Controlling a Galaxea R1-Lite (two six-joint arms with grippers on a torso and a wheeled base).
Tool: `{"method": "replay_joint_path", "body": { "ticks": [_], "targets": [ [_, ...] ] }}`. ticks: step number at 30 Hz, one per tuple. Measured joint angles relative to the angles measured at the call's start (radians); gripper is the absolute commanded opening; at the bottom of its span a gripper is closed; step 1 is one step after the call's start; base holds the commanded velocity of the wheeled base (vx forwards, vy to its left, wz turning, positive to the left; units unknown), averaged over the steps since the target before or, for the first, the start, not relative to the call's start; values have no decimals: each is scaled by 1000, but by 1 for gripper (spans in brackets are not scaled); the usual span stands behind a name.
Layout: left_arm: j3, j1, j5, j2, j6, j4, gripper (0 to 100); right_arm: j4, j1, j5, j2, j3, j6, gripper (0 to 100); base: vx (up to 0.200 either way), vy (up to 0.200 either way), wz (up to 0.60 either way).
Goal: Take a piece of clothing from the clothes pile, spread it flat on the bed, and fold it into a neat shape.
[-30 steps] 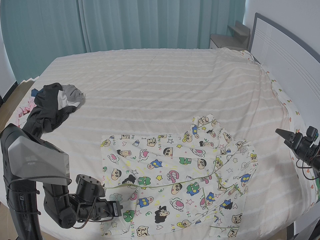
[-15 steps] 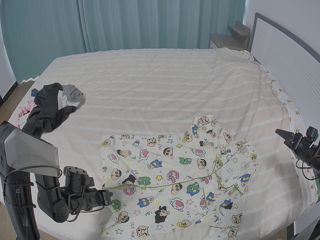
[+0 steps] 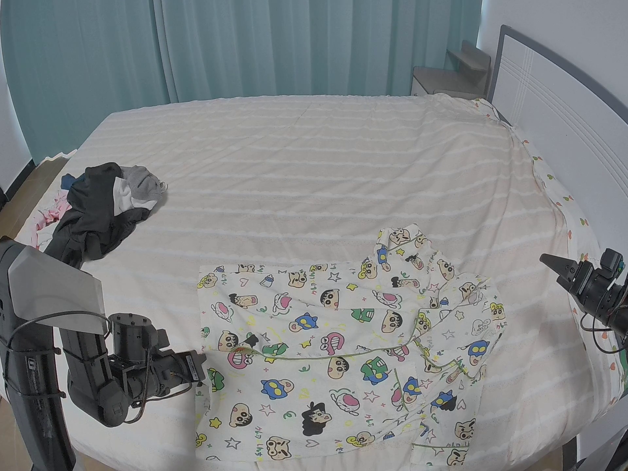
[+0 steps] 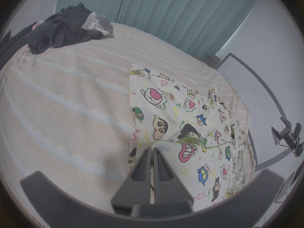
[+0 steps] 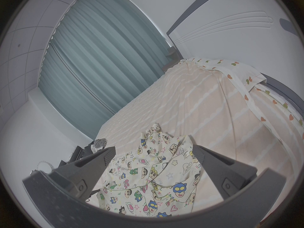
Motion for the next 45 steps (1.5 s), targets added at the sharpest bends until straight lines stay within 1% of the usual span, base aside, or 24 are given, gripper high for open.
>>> {"method": "replay_joint_path", "body": {
  "ticks": [9,10,18,23,25,30,33,36,38,45],
  "targets": [
    [-24,9,-1,12,7,0,0,0,0,0,0,0,0,100,0,0,0],
    [-25,9,-1,13,8,0,100,0,0,0,-1,0,0,100,0,0,0],
    [-32,14,1,18,7,-1,100,0,0,0,-2,0,0,100,0,0,0],
    [-23,21,-8,15,0,-31,100,0,-2,0,-3,0,1,100,0,0,0],
    [-3,20,-24,12,1,-42,100,0,-2,0,-4,-1,1,100,0,0,0],
    [53,7,-108,4,16,-53,100,-1,-4,0,-6,-1,1,100,0,0,0],
    [80,6,-154,-11,8,-53,100,-1,-9,2,-6,-1,1,100,0,0,0],
    [100,9,-170,-42,-37,-55,100,-1,-11,13,-7,3,0,100,0,0,0],
    [109,13,-171,-77,-86,-60,100,-1,-12,28,-8,9,-1,100,0,0,0],
    [183,17,-169,-217,-167,-64,100,4,-9,83,-12,42,-12,100,-29,0,0]
  ]
}}
